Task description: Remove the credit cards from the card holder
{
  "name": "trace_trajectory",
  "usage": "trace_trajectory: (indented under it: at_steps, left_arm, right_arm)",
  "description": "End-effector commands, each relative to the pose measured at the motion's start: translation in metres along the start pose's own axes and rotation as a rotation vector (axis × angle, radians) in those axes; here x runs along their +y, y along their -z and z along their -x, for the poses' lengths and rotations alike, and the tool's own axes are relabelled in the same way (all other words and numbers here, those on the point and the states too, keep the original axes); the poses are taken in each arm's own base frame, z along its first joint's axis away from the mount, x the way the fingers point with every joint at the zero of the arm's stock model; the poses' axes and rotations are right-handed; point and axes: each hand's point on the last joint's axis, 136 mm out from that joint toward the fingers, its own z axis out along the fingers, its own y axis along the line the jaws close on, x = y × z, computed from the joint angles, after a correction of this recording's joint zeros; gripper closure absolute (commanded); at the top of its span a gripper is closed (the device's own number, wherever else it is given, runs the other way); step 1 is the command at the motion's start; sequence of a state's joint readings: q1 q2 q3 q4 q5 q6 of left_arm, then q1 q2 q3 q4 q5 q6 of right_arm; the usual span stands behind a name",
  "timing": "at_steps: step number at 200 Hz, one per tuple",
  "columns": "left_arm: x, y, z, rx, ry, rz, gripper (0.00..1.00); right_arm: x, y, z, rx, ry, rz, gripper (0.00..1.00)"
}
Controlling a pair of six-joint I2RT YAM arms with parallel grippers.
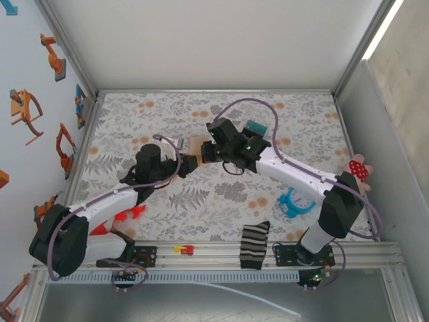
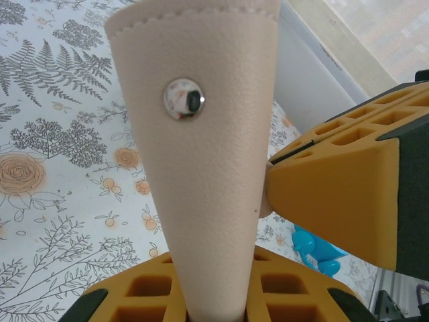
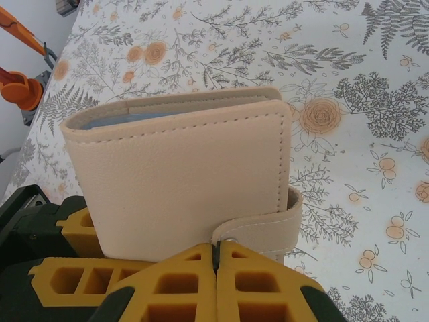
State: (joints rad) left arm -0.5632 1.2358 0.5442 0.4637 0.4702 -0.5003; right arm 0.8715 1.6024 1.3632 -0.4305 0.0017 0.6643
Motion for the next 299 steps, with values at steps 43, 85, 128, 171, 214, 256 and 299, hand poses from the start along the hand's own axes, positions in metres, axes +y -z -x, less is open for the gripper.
trace_trajectory:
  at_steps: [43, 85, 128, 171, 214, 256, 299]
  left_arm:
    - [-0.020, 0.003, 0.018, -0.051, -0.044, -0.069, 1.00]
    - [-0.021, 0.005, 0.019, -0.055, -0.050, -0.069, 1.00]
    - [-0.022, 0.007, 0.021, -0.068, -0.058, -0.065, 1.00]
    - [-0.022, 0.008, 0.020, -0.067, -0.051, -0.065, 1.00]
    - [-0.022, 0.008, 0.021, -0.070, -0.051, -0.065, 1.00]
    - [-0.023, 0.012, 0.022, -0.079, -0.058, -0.062, 1.00]
    - [-0.033, 0.018, 0.027, -0.099, -0.079, -0.093, 1.00]
  right_arm:
    - [-0.016, 0.012, 0.008, -0.053, 0.018, -0.075, 1.00]
    - [-0.020, 0.018, 0.012, -0.075, 0.022, -0.092, 1.00]
    - [-0.023, 0.020, 0.012, -0.081, 0.022, -0.099, 1.00]
    - [-0.020, 0.020, 0.012, -0.084, 0.024, -0.081, 1.00]
    - [-0.022, 0.028, 0.015, -0.118, 0.037, -0.081, 1.00]
    - [-0.032, 0.042, 0.021, -0.178, 0.048, -0.128, 1.00]
    - [-0.036, 0.043, 0.023, -0.225, 0.039, -0.116, 1.00]
